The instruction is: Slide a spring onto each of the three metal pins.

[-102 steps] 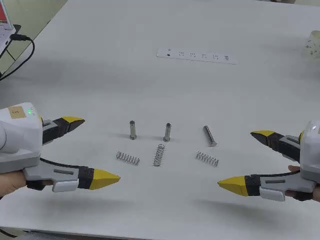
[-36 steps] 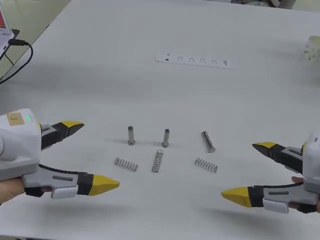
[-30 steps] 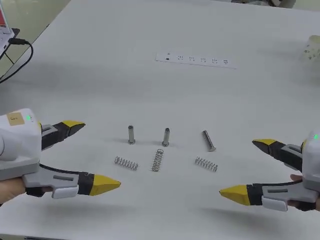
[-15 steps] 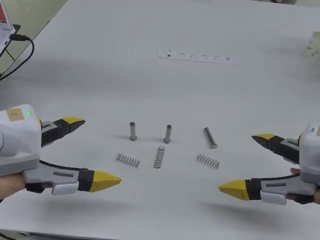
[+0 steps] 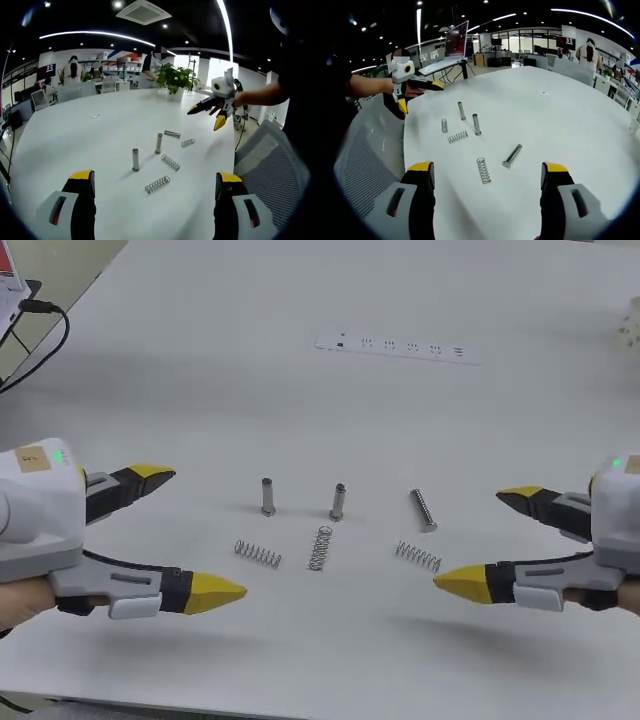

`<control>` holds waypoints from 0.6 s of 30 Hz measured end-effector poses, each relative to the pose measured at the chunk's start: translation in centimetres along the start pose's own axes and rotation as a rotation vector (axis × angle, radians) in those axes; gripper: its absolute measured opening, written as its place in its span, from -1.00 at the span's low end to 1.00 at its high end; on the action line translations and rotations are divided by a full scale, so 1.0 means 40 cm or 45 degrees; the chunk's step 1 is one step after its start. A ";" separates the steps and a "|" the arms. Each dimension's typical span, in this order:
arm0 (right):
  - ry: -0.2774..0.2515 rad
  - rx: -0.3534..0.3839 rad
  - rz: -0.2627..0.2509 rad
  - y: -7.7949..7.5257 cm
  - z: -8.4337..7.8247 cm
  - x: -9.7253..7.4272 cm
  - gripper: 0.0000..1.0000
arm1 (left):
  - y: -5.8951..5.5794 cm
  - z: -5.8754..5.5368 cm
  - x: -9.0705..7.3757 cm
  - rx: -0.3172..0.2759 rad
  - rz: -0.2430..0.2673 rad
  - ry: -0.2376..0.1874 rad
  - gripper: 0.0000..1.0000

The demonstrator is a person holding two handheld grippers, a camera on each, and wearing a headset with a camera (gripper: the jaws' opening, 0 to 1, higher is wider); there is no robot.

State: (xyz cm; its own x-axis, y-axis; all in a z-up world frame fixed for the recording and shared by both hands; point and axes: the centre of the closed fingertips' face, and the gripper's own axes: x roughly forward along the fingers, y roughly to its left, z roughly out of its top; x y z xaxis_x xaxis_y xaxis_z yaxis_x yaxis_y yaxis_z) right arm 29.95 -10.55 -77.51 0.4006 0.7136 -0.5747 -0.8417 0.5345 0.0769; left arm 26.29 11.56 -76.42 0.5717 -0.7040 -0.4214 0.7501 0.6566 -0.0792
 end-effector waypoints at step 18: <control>0.115 0.020 -0.019 -0.067 0.025 0.072 0.39 | 0.008 -0.001 -0.008 -0.006 0.015 0.000 0.96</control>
State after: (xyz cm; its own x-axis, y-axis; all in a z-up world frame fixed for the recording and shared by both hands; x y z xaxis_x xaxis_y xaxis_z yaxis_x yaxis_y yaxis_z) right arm 33.73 -9.47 -78.56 0.3780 0.6625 -0.6467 -0.8299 0.5521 0.0805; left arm 26.35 12.00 -76.36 0.5801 -0.6963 -0.4226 0.7419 0.6659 -0.0788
